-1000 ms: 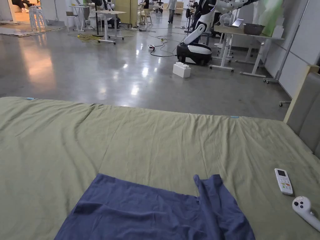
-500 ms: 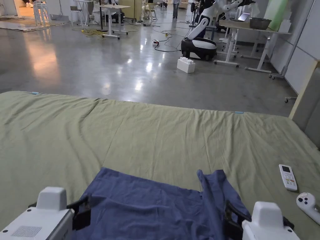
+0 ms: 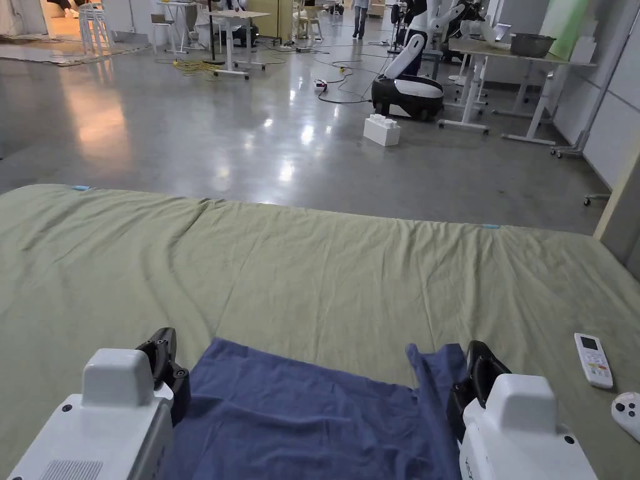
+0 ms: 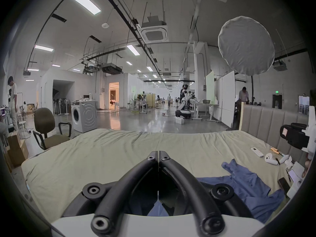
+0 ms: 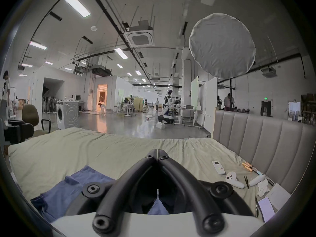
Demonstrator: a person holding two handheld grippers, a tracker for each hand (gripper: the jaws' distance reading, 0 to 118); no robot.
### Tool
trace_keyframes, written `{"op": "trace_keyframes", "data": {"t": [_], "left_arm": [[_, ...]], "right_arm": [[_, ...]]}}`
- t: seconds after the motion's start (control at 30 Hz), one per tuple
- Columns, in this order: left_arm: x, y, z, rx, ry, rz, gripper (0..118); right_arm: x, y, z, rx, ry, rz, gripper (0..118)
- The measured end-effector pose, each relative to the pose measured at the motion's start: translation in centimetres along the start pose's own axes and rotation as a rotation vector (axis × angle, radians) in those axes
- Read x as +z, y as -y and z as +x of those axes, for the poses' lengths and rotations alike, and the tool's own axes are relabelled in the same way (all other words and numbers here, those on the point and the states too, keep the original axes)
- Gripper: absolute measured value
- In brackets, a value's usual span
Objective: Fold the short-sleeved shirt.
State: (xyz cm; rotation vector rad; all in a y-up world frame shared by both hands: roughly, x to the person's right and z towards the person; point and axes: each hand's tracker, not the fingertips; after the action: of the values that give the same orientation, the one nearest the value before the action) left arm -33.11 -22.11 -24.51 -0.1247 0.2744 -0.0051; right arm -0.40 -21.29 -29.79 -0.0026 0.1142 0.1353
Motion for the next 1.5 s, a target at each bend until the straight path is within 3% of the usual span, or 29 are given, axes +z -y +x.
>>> {"op": "trace_keyframes", "data": {"t": [0.33, 0.5, 0.7, 0.73, 0.77, 0.83, 0.87, 0.9, 1.07, 1.3, 1.37, 1.43, 1.5], "left_arm": [[-5.9, 2.6, -1.8, 0.062, 0.066, -0.261, 0], [-15.0, 5.3, -3.7, 0.094, 0.101, -0.457, 0], [-26.2, 7.0, -5.0, 0.112, 0.092, -0.568, 1], [-27.7, 7.2, -5.0, 0.109, 0.094, -0.611, 4], [-28.7, 7.0, -4.6, 0.107, 0.095, -0.648, 16], [-31.4, 7.5, -4.3, 0.108, 0.132, -0.703, 47], [-32.9, 7.9, -4.1, 0.102, 0.165, -0.736, 68], [-32.6, 7.5, -3.0, 0.081, 0.171, -0.756, 76], [-35.5, 9.2, -0.8, 0.014, 0.155, -0.831, 82], [-36.1, 11.1, 1.1, -0.091, 0.138, -0.894, 82], [-35.5, 10.6, 1.9, -0.117, 0.135, -0.884, 76], [-34.5, 10.0, 2.2, -0.134, 0.154, -0.855, 59], [-33.5, 9.7, 3.0, -0.168, 0.183, -0.833, 25]], "right_arm": [[-2.3, 2.7, -0.2, 0.014, -0.046, -0.106, 0], [-4.2, 5.0, 0.4, 0.001, -0.048, -0.194, 0], [-6.4, 7.4, 1.6, 0.010, -0.031, -0.273, 0], [-6.7, 7.8, 1.8, 0.011, -0.029, -0.287, 0], [-6.9, 8.3, 2.0, 0.011, -0.027, -0.299, 0], [-7.3, 9.1, 2.4, 0.016, -0.019, -0.323, 0], [-7.5, 9.5, 2.5, 0.017, -0.015, -0.336, 0], [-7.7, 10.0, 2.7, 0.016, -0.011, -0.347, 0], [-8.3, 11.8, 3.2, 0.006, 0.008, -0.418, 0], [-8.6, 13.3, 4.0, 0.019, 0.022, -0.471, 0], [-8.7, 13.7, 4.4, 0.016, 0.031, -0.480, 0], [-9.2, 13.9, 4.8, -0.005, 0.047, -0.494, 0], [-10.1, 14.0, 5.7, -0.036, 0.064, -0.516, 0]]}}
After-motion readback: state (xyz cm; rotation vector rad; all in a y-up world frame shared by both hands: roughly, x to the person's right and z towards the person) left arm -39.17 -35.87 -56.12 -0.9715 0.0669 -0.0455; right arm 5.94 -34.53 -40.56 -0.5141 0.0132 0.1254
